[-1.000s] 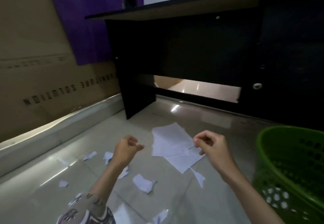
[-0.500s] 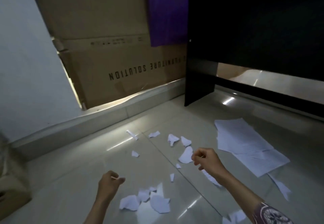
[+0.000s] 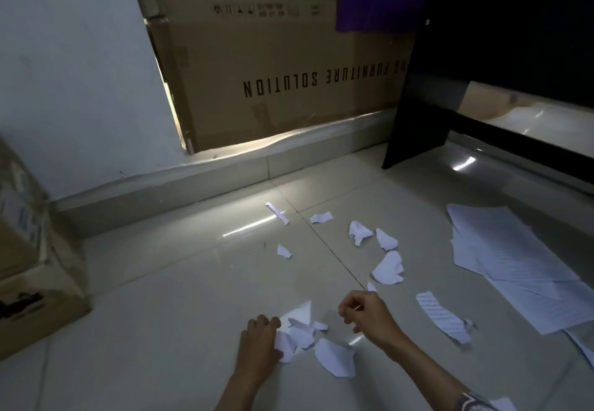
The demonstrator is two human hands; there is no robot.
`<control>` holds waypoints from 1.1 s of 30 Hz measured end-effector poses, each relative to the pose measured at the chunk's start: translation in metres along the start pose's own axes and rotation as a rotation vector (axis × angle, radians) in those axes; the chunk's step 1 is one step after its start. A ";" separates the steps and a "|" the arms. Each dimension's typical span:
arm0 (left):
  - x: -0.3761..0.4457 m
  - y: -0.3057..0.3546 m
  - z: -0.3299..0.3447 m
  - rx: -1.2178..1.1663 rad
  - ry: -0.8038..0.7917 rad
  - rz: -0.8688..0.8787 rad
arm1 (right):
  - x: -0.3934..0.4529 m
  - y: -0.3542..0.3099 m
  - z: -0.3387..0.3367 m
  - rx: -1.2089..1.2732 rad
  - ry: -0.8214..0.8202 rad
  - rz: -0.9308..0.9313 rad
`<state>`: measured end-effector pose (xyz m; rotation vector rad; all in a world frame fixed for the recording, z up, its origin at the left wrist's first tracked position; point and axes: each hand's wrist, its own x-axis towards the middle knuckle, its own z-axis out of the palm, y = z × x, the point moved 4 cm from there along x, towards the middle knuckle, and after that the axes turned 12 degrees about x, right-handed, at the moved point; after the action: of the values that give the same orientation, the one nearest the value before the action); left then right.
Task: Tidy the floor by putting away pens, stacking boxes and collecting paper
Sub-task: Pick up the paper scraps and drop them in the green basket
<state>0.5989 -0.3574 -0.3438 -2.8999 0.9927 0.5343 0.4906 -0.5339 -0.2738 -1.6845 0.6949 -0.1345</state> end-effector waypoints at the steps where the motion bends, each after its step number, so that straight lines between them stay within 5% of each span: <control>1: 0.001 0.002 0.004 0.041 0.001 0.001 | 0.003 0.004 0.003 -0.008 -0.004 0.005; 15: 0.022 -0.012 -0.004 -0.317 0.033 0.160 | 0.018 0.057 0.021 -0.212 -0.037 -0.031; 20: 0.036 0.016 -0.014 -0.117 0.147 0.263 | 0.016 0.072 0.025 -0.314 -0.030 -0.048; 26: 0.043 0.036 -0.005 0.062 0.099 0.273 | 0.009 0.076 0.027 -0.578 -0.129 -0.134; 33: 0.038 0.026 0.003 -0.093 0.074 0.247 | 0.014 0.084 0.035 -0.592 -0.132 -0.006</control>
<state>0.6105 -0.4002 -0.3573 -2.9129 1.3847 0.4982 0.4863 -0.5174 -0.3644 -2.2347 0.6675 0.1974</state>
